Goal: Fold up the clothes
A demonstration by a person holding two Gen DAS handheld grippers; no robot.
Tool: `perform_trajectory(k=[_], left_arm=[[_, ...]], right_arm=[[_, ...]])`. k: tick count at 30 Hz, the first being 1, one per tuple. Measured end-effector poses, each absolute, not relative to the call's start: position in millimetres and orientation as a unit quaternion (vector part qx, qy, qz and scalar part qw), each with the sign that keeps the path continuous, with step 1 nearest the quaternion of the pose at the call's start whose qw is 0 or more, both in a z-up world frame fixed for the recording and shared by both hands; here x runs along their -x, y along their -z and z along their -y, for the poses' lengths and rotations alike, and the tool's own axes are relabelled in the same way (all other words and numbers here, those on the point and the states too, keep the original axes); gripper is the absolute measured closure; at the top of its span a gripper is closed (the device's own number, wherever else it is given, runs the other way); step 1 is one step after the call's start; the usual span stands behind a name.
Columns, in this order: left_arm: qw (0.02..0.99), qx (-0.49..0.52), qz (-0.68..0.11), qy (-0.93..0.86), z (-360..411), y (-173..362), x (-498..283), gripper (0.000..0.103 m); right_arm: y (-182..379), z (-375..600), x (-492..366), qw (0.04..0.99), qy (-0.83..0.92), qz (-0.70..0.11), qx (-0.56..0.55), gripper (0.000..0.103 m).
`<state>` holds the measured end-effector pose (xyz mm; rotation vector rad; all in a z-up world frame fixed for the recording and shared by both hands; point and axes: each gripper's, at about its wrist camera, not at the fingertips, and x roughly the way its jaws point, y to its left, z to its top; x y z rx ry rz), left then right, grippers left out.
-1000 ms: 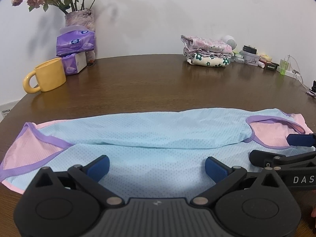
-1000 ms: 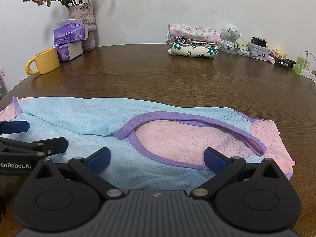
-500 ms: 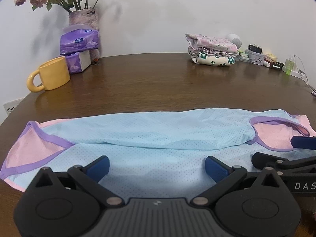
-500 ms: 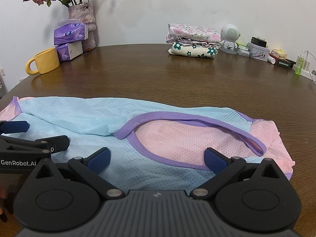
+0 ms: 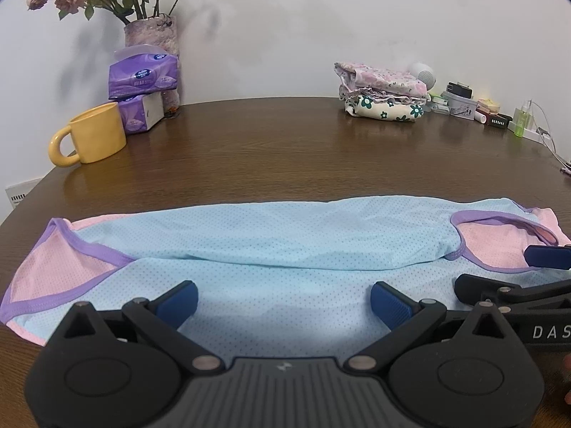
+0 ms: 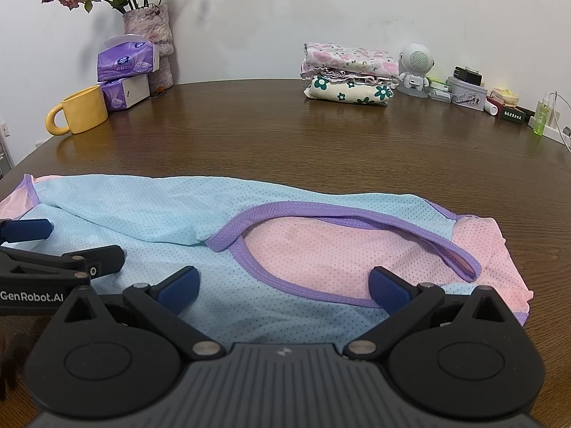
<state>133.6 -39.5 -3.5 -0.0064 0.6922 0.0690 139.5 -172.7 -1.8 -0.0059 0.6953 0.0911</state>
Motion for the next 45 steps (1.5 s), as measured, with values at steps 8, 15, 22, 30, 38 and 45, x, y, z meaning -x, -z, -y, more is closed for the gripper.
perform_trajectory(k=[8,15,22,30,38,45], left_arm=[[0.94,0.003,-0.339,-0.034,40,3,-134,0.0],[0.94,0.003,-0.339,-0.034,40,3,-134,0.0],[0.941,0.008,-0.336,-0.033,39,2,-132,0.001],[0.956,-0.018,-0.29,-0.022,39,-16,-122,0.003],[0.947,0.036,-0.317,-0.025,6,-12,-138,0.003],[0.943,0.045,-0.325,-0.054,-22,-5,-153,0.004]], right_arm=[[2,173,-139,0.939,-0.045,-0.341,0.003,0.001],[2,173,-140,0.939,-0.044,-0.34,0.003,0.001],[2,172,-140,0.939,-0.044,-0.34,0.003,0.001],[1,174,-144,0.939,-0.057,-0.339,0.003,0.0],[-19,175,-149,0.946,-0.043,-0.319,-0.02,0.0],[-18,161,-185,0.939,-0.019,-0.344,-0.003,0.0]])
